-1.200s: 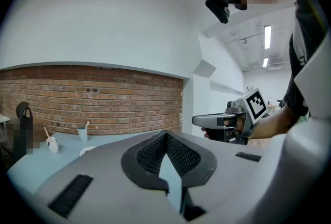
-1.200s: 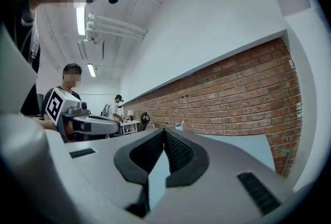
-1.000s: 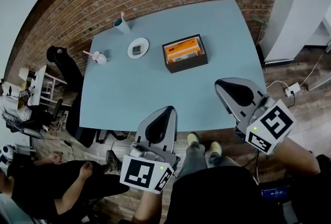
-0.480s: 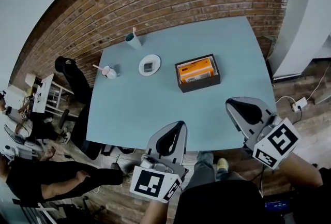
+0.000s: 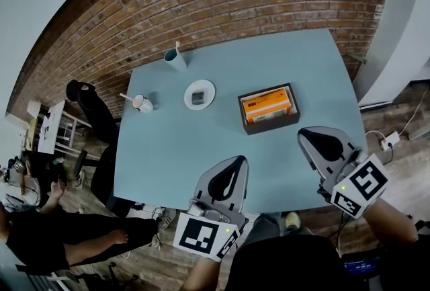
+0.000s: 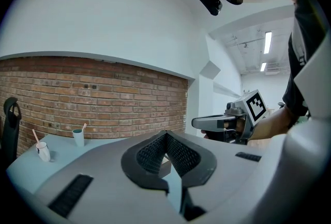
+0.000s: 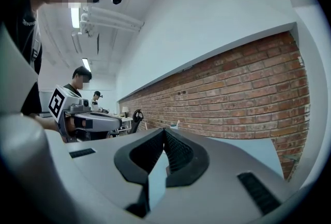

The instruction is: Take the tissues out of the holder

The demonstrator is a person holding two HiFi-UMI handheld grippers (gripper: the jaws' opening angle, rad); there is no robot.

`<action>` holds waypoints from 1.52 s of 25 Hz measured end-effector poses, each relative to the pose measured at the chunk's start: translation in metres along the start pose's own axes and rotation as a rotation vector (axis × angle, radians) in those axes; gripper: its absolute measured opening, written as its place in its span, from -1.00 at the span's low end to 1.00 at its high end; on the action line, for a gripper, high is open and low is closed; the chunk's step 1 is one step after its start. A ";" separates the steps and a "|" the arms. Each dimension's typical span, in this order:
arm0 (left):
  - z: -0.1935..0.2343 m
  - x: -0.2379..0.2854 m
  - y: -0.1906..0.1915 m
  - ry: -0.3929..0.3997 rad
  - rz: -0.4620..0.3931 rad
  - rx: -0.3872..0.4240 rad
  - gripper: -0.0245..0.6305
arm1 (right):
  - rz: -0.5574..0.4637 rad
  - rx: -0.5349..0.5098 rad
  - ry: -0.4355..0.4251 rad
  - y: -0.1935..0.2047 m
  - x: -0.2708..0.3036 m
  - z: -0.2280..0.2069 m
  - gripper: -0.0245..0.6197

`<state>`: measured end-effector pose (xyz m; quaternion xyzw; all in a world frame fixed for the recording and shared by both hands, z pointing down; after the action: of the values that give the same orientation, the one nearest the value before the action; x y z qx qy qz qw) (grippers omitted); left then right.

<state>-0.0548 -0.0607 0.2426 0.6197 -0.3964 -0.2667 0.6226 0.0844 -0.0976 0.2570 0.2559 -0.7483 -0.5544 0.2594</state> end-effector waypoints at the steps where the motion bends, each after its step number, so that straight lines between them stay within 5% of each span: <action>1: 0.007 0.003 0.001 0.002 -0.001 -0.003 -0.92 | 0.003 -0.001 0.005 0.000 0.006 -0.001 -0.92; 22: 0.114 0.043 0.007 0.107 -0.076 -0.051 -0.92 | 0.094 -0.185 0.075 -0.019 0.100 -0.010 -0.92; 38: 0.109 0.074 0.020 0.159 -0.069 -0.074 -0.92 | 0.193 -0.295 0.105 -0.015 0.104 -0.046 -0.92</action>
<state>-0.1075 -0.1812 0.2652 0.6287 -0.3139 -0.2523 0.6653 0.0404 -0.2034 0.2647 0.1705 -0.6656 -0.6164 0.3847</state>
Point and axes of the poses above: the fingertips, and each gripper's own axes: x forward along the fingers, z to its left, y out of its underside, the point moved 2 cm from there along -x, backward along the fingers, and after that the axes turned 8 degrees about x, right-handed, at the moved point
